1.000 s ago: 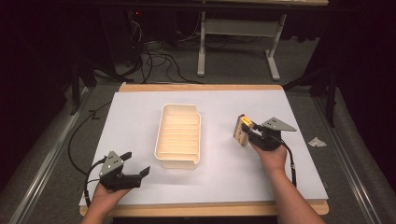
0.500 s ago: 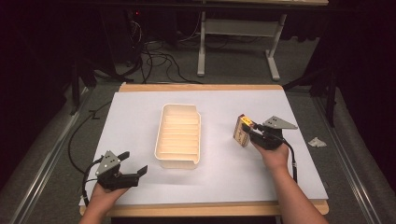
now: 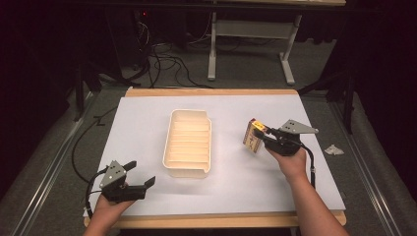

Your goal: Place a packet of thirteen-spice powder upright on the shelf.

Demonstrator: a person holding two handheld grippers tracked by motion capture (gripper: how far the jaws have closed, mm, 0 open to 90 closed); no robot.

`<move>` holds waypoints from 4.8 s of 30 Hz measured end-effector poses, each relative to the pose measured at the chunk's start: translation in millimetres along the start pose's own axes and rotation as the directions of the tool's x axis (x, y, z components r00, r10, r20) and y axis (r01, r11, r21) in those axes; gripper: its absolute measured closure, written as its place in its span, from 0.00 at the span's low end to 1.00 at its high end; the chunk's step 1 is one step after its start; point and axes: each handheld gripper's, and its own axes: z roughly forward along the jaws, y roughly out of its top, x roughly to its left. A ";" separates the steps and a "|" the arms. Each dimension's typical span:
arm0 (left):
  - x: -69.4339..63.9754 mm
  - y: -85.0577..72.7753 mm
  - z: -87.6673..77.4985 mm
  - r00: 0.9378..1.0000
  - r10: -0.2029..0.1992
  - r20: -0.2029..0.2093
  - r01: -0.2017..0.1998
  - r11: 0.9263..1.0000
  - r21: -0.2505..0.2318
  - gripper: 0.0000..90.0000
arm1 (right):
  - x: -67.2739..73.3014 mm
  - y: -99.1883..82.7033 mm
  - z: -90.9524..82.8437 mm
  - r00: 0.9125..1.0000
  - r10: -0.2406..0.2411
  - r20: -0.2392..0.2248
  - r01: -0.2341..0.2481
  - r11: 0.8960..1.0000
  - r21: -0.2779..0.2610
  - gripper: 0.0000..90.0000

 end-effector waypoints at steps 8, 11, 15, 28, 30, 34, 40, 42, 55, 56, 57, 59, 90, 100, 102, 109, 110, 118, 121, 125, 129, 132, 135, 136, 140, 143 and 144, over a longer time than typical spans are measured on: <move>-0.6 -2.0 4.6 1.000 0.002 0.002 -0.002 1.000 0.013 0.11 | 0.3 10.0 2.8 0.997 -0.016 -0.077 0.016 1.000 0.003 0.76; 0.4 -1.4 3.4 1.000 -0.001 -0.003 0.001 1.000 0.011 0.11 | 2.3 16.0 6.1 0.993 -0.029 -0.118 0.028 1.000 -0.012 0.76; 0.5 -1.8 1.7 1.000 0.000 -0.005 0.000 1.000 0.010 0.11 | 7.1 20.9 13.9 0.983 -0.052 -0.178 0.052 0.999 -0.007 0.76; 0.3 -1.5 -0.5 1.000 0.002 -0.005 -0.002 1.000 0.012 0.11 | 22.6 31.7 29.7 0.938 -0.106 -0.329 0.099 0.994 -0.038 0.76; 0.4 -1.5 -0.7 1.000 0.003 -0.005 -0.003 1.000 0.011 0.11 | 24.2 32.8 30.2 0.934 -0.104 -0.341 0.096 0.995 -0.040 0.76; -0.3 -1.3 -1.2 1.000 -0.002 -0.002 0.002 1.000 0.008 0.11 | 28.3 33.5 31.0 0.925 -0.100 -0.366 0.088 0.995 -0.050 0.76; -0.7 -1.3 -1.1 1.000 -0.005 -0.001 0.005 1.000 0.008 0.11 | 37.3 38.5 32.1 0.906 -0.113 -0.408 0.097 0.993 -0.061 0.76; -0.7 -1.4 -1.0 1.000 -0.003 -0.001 0.003 1.000 0.009 0.11 | 41.7 41.9 33.0 0.898 -0.127 -0.422 0.108 0.992 -0.070 0.76; -0.3 -1.2 -1.9 1.000 -0.004 0.002 0.004 1.000 0.010 0.11 | 68.8 54.6 44.6 0.838 -0.171 -0.518 0.149 0.985 -0.086 0.76; -0.1 -1.3 -2.0 1.000 -0.001 0.002 0.001 1.000 0.013 0.11 | 72.1 55.6 46.8 0.828 -0.182 -0.531 0.159 0.983 -0.088 0.76; -0.1 -1.3 -2.0 1.000 -0.001 0.002 0.001 1.000 0.013 0.11 | 73.5 56.0 47.5 0.822 -0.186 -0.538 0.166 0.982 -0.085 0.76; -0.2 -1.4 -1.9 1.000 -0.002 0.002 0.002 1.000 0.012 0.11 | 76.1 56.7 49.2 0.816 -0.192 -0.546 0.175 0.981 -0.084 0.76; 0.2 -1.8 -4.0 1.000 -0.007 0.000 0.007 1.000 0.013 0.11 | 86.2 55.4 76.8 0.787 -0.205 -0.582 0.202 0.977 -0.071 0.76; 0.7 -1.3 -6.4 1.000 -0.011 -0.002 0.011 1.000 0.011 0.11 | 94.3 55.8 89.9 0.771 -0.225 -0.596 0.221 0.972 -0.081 0.76; 0.6 -1.5 -6.2 1.000 -0.010 0.000 0.010 1.000 0.012 0.11 | 96.6 55.7 91.9 0.771 -0.222 -0.597 0.215 0.973 -0.084 0.76; 0.3 -1.7 -6.5 1.000 -0.012 0.003 0.012 1.000 0.017 0.11 | 102.6 57.3 98.6 0.765 -0.235 -0.600 0.226 0.970 -0.091 0.76; 0.1 -1.7 -6.6 1.000 -0.013 0.004 0.013 1.000 0.016 0.11 | 103.8 57.5 99.2 0.767 -0.232 -0.598 0.223 0.971 -0.090 0.76; -0.3 -1.9 -6.8 1.000 -0.013 0.004 0.013 1.000 0.016 0.11 | 113.5 57.0 107.5 0.761 -0.250 -0.599 0.240 0.966 -0.098 0.76; -0.4 -1.7 -6.8 1.000 -0.017 0.005 0.017 1.000 0.016 0.11 | 114.9 56.4 109.3 0.761 -0.251 -0.598 0.241 0.965 -0.099 0.76; 0.0 -2.0 -6.6 1.000 -0.013 0.005 0.013 1.000 0.018 0.11 | 115.4 56.1 110.0 0.761 -0.251 -0.598 0.242 0.965 -0.098 0.76; 0.0 -2.2 -6.4 1.000 -0.014 0.005 0.014 1.000 0.017 0.11 | 115.8 55.1 110.9 0.761 -0.246 -0.601 0.239 0.967 -0.093 0.76; 0.1 -2.2 -6.5 1.000 -0.012 0.005 0.012 1.000 0.019 0.11 | 116.5 53.9 112.5 0.759 -0.250 -0.601 0.246 0.965 -0.091 0.75; 0.1 -2.2 -6.5 1.000 -0.013 0.004 0.013 1.000 0.019 0.11 | 116.8 53.1 113.5 0.759 -0.249 -0.602 0.246 0.965 -0.090 0.75; 0.1 -2.3 -6.4 1.000 -0.015 0.004 0.015 1.000 0.020 0.11 | 116.6 52.6 114.1 0.759 -0.243 -0.604 0.246 0.966 -0.080 0.75; 0.1 -2.4 -6.4 1.000 -0.017 0.005 0.017 1.000 0.021 0.11 | 116.7 50.5 115.4 0.761 -0.223 -0.610 0.234 0.970 -0.063 0.74; 0.1 -2.4 -6.4 1.000 -0.017 0.005 0.016 1.000 0.022 0.11 | 117.0 49.0 116.5 0.762 -0.224 -0.608 0.234 0.970 -0.064 0.74; 0.1 -2.4 -6.5 1.000 -0.016 0.006 0.016 1.000 0.023 0.11 | 116.8 47.2 117.0 0.764 -0.220 -0.607 0.236 0.970 -0.054 0.74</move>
